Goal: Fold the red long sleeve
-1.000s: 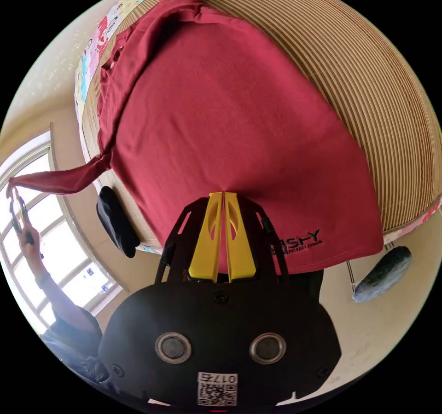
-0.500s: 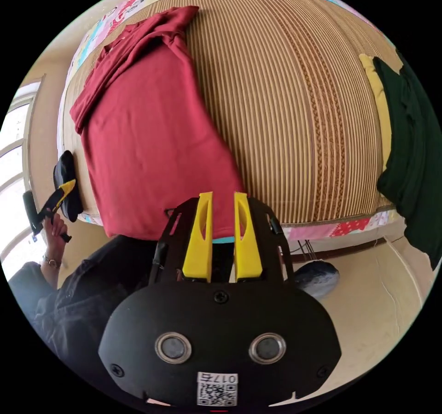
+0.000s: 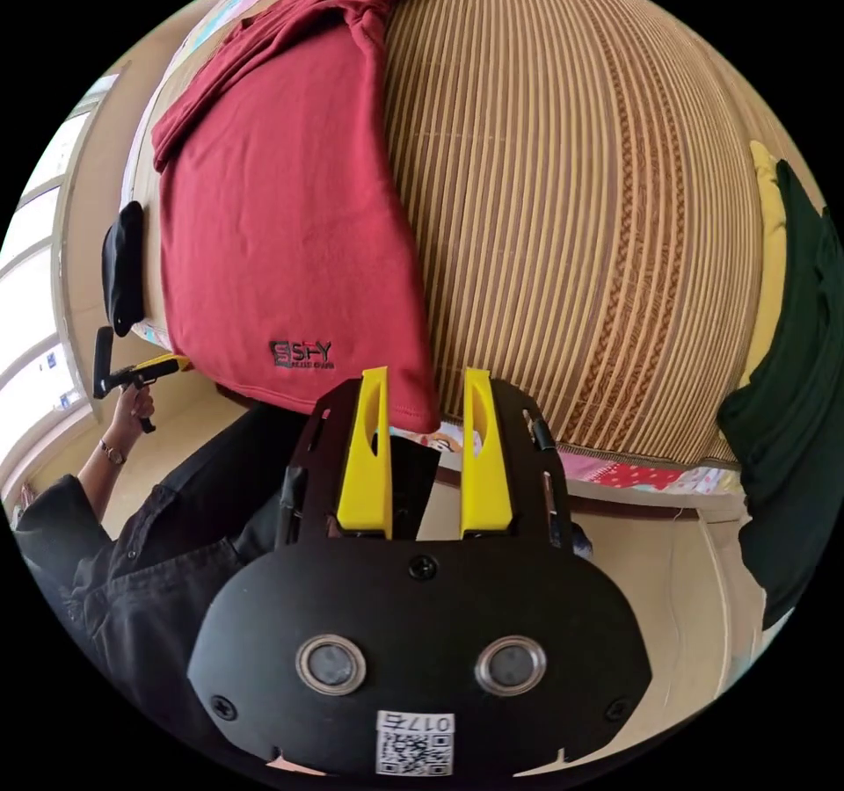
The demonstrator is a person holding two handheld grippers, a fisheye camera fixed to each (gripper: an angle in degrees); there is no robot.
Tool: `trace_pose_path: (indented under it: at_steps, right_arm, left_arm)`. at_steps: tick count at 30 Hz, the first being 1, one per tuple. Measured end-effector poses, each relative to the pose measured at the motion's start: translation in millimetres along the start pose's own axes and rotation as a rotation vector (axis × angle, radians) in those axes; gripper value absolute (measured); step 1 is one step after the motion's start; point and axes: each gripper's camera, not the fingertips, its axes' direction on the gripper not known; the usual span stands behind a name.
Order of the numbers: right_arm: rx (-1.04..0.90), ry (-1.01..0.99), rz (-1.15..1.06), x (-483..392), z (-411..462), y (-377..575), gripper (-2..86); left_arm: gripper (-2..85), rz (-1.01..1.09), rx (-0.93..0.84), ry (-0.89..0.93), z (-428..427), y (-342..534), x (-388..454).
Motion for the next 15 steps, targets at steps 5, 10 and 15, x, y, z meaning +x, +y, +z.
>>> trace_pose_path:
  at_steps: [5, 10, 15]
  right_arm:
    - [-0.090, -0.071, -0.100, 12.0, -16.0, 12.2, 3.8]
    - [0.050, -0.518, -0.096, 68.3, -70.6, 101.0, 3.0]
    - [0.605, -1.264, -0.157, 107.4, -162.4, 186.9, 2.8]
  left_arm:
    - [3.6, 0.096, -0.037, 0.099, -24.7, 4.9, -5.8]
    - [3.4, 0.169, 0.155, 0.644, -85.7, 82.9, -30.5]
    - [3.9, 0.230, 0.464, 1.025, -153.4, 167.2, -32.9]
